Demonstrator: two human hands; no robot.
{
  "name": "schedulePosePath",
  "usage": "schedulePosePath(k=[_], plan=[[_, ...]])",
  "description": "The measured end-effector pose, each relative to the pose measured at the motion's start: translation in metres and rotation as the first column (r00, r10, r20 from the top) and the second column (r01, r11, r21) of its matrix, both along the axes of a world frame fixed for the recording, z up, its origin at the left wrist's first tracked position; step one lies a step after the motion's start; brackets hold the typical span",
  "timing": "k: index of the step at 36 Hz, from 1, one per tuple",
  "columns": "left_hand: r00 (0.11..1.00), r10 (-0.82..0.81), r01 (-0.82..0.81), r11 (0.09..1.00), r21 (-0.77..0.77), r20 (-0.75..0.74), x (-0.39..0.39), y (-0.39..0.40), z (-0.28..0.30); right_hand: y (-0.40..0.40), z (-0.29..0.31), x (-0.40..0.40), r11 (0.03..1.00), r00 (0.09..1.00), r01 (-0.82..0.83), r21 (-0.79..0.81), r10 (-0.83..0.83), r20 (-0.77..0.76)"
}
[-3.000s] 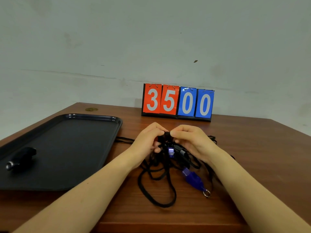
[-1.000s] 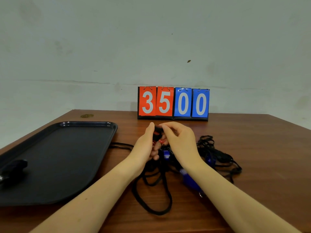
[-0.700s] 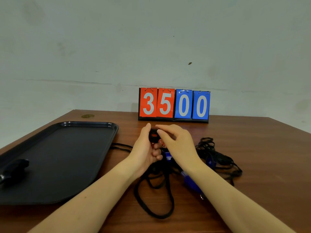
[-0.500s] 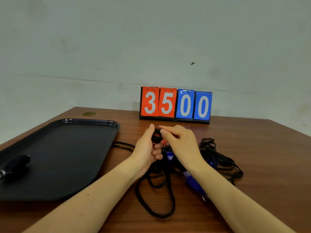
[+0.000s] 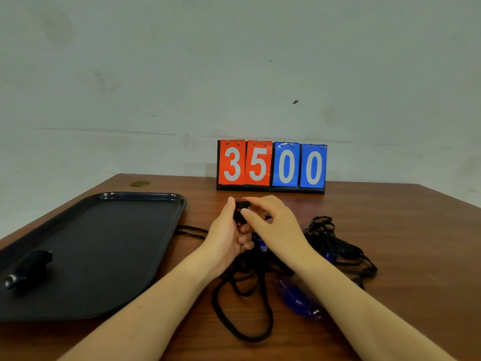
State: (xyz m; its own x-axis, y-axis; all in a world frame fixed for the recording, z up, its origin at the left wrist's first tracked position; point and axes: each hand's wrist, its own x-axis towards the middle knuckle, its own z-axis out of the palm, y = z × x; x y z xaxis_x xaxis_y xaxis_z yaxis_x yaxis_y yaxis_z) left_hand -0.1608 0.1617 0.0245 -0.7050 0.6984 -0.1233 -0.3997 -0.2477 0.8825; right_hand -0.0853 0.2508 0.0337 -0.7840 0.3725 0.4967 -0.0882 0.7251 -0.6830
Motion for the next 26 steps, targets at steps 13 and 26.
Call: schedulePosePath(k=[13, 26], plan=[[0.878, 0.146, -0.246, 0.955, -0.167, -0.456, 0.01, -0.011, 0.015, 0.005, 0.01, 0.01, 0.979, 0.988, -0.04, -0.2, 0.009, -0.152], [0.264, -0.1, -0.571, 0.785, -0.239, -0.959, -0.003, -0.131, 0.079, -0.056, 0.051, 0.009, 0.886, 0.989, -0.147, -0.441, 0.143, -0.042]])
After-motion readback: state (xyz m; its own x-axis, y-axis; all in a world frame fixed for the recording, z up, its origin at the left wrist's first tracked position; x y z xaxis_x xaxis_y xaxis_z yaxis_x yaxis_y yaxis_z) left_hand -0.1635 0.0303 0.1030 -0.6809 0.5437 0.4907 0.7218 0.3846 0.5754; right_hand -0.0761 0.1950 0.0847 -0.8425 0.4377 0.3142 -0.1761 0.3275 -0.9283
